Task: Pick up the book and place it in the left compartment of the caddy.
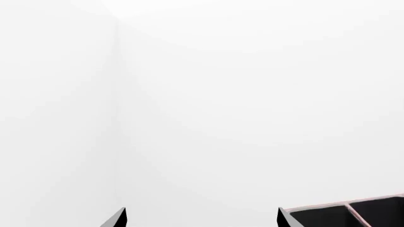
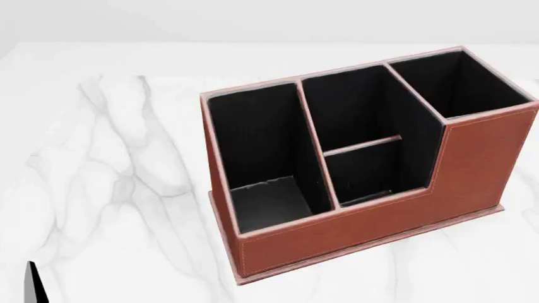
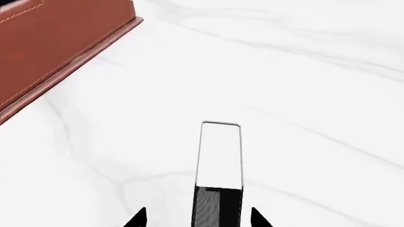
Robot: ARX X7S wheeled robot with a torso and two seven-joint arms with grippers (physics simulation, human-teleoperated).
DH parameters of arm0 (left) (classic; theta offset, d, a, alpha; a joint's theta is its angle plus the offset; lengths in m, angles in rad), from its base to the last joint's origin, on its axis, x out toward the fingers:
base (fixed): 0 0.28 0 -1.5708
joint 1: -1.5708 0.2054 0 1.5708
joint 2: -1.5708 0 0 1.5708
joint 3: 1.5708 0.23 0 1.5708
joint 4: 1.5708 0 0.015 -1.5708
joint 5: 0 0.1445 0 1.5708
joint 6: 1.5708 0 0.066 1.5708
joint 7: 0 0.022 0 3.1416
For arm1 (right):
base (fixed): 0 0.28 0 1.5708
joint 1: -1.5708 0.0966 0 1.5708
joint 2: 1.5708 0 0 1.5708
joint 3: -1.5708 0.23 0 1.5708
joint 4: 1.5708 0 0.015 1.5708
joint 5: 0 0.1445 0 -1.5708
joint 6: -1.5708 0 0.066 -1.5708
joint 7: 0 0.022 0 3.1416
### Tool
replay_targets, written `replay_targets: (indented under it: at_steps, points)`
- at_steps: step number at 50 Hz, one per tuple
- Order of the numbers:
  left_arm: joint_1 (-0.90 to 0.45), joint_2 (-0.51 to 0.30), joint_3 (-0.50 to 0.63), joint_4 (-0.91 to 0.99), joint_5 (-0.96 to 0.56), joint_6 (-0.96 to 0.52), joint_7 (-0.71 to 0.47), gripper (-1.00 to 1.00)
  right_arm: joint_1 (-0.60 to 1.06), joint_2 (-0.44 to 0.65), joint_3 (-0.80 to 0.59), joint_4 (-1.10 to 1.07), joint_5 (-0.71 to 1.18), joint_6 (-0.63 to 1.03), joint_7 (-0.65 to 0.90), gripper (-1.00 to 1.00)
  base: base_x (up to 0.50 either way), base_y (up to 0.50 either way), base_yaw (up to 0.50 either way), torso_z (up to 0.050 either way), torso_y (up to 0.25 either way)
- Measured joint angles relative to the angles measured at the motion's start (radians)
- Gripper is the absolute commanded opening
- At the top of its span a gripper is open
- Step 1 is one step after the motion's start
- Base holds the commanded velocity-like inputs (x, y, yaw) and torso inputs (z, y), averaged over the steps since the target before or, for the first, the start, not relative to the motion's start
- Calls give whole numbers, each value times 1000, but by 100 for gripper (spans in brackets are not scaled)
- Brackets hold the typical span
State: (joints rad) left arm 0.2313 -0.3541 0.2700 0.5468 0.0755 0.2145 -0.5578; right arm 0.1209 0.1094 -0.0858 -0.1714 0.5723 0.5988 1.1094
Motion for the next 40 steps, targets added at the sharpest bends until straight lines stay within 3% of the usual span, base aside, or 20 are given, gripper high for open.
replay_targets:
  at_steps: [28,40]
  points:
    - [-2,-7,5,-1,-3,-2,-8,100,-6,15,-11,18,9,-32,-1,-100,0,0,0,0,0]
    - [-4,-11,8,-5,-5,0,-10,100,-46,30,-72,-25,-70,-169,3,-100,0,0,0,0,0]
